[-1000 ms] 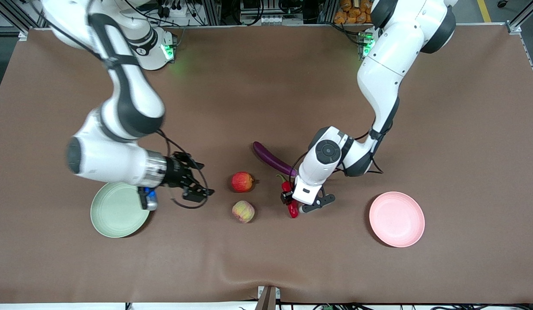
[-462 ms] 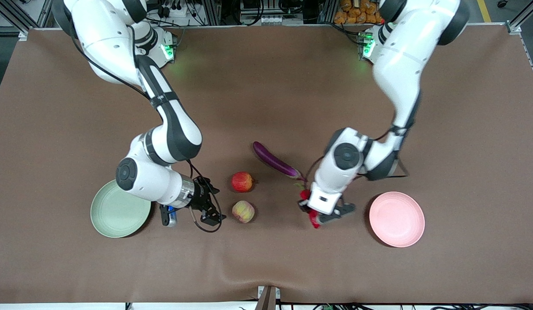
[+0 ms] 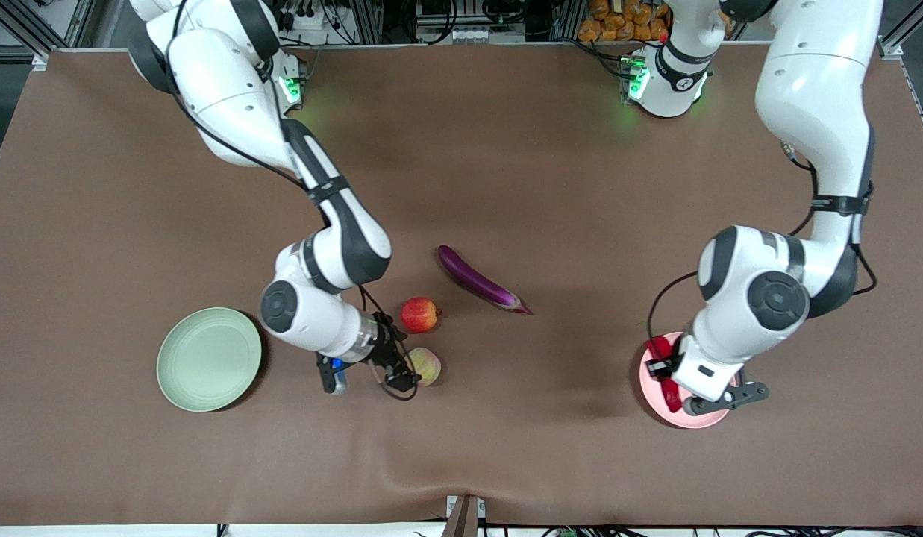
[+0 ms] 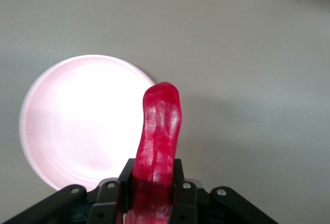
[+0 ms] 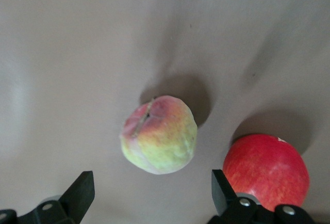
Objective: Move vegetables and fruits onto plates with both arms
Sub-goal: 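Lower the chili onto the pink plate while the right gripper lifts the peach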
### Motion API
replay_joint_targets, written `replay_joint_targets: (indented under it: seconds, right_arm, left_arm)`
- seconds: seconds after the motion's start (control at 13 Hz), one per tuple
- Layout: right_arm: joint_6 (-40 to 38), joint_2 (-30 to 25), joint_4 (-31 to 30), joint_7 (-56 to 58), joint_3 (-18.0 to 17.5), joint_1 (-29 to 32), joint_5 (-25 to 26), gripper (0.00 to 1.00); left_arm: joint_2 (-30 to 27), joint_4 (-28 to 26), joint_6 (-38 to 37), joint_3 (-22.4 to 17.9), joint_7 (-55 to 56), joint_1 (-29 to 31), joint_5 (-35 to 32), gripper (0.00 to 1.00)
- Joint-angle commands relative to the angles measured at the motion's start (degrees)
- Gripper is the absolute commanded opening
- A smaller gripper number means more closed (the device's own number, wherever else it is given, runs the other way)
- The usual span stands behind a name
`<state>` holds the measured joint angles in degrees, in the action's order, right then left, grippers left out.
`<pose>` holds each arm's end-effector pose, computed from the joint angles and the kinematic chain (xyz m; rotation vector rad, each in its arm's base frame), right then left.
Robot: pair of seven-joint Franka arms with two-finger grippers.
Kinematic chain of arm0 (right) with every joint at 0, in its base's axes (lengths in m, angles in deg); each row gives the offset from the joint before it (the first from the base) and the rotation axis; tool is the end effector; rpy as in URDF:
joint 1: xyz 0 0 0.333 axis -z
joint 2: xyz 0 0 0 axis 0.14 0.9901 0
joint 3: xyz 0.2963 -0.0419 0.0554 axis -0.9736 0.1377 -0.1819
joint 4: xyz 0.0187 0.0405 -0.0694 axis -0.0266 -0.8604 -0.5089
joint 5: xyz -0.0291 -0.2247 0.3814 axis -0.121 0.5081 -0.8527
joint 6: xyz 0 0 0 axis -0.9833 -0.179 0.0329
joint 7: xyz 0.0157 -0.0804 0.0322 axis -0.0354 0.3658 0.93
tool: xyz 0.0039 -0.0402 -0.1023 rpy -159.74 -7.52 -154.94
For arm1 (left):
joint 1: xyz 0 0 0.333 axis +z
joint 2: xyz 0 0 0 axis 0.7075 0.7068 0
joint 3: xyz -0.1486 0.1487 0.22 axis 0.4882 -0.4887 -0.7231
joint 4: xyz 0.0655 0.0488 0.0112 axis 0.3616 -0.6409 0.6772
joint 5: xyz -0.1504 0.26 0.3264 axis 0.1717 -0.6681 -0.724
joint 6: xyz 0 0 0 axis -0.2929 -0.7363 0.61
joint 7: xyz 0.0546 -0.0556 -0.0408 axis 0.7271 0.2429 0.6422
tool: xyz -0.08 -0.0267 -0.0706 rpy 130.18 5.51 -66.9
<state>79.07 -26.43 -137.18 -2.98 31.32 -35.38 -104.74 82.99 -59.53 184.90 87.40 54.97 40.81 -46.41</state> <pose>0.7251 0.3835 0.2127 -2.3427 1.4768 0.2027 0.7595 -0.1486 0.2743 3.1091 0.2745 0.1569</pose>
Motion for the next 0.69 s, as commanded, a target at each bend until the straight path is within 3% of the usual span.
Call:
replay_joint_targets:
  seconds: [0.0,0.38,0.46,0.54,0.62]
  right_arm:
    - [1.42,2.98,2.81,-1.15,0.9,-1.58,2.87,1.0]
    - [6.08,5.18,2.81,2.18,0.9,-1.59,4.46,1.0]
    - [6.52,5.35,2.81,3.32,0.9,-1.32,4.46,1.0]
    - [8.18,5.79,2.81,4.2,0.9,-1.23,4.46,1.0]
    - [10.55,6.4,2.9,4.56,0.9,-1.23,4.46,1.0]
  left_arm:
    - [0.24,-0.89,-1.22,0.54,-6.77,3.42,-1.38,0.0]
    - [5.87,-0.62,3.0,-0.07,-9.16,6.86,-2.17,0.0]
    - [6.74,-0.62,3.09,-0.07,-10.04,8.25,-2.17,0.04]
    - [7.27,-0.54,3.35,-0.07,-10.57,8.7,-2.17,0.39]
    - [7.37,-0.45,3.35,-0.07,-9.27,8.36,-1.91,0.91]
